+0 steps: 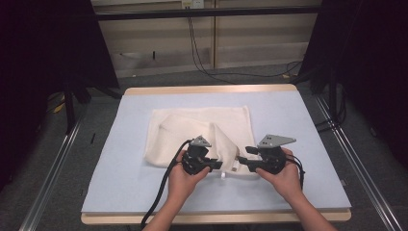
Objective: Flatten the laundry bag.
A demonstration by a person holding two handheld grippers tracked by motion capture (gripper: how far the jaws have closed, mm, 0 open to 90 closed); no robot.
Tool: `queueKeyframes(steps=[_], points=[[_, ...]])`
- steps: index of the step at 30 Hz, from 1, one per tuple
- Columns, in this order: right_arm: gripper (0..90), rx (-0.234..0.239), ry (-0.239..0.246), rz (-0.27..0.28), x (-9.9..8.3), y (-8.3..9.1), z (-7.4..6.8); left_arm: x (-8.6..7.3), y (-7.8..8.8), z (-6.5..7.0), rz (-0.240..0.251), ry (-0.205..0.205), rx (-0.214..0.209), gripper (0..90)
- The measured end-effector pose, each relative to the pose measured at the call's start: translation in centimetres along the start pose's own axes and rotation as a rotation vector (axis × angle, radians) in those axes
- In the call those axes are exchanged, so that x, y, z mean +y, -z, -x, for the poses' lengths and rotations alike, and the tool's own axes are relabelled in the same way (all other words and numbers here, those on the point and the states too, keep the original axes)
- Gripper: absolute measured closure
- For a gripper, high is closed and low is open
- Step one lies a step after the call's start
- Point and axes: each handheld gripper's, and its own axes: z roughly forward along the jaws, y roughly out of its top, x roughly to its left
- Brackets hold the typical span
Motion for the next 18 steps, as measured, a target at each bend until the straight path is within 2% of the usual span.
queueKeyframes(steps=[9, 11, 15, 18], points=[[39.7, -0.018, -0.045, -0.031, 1.3, -2.1, 0.5, -0.7, 0.0, 0.2, -0.001, 0.001, -0.018, 83.7], [37.9, -0.017, -0.067, -0.037, 1.4, -2.5, 0.7, -0.9, 0.1, 0.3, -0.012, -0.001, -0.022, 83.7], [33.0, -0.008, -0.102, -0.076, 1.2, -3.2, 1.3, -1.1, 0.1, 0.4, -0.008, -0.002, -0.034, 83.7], [33.0, 0.028, -0.132, -0.089, 1.0, -3.6, 1.5, -1.1, 0.1, 0.4, -0.019, -0.008, -0.034, 83.6]])
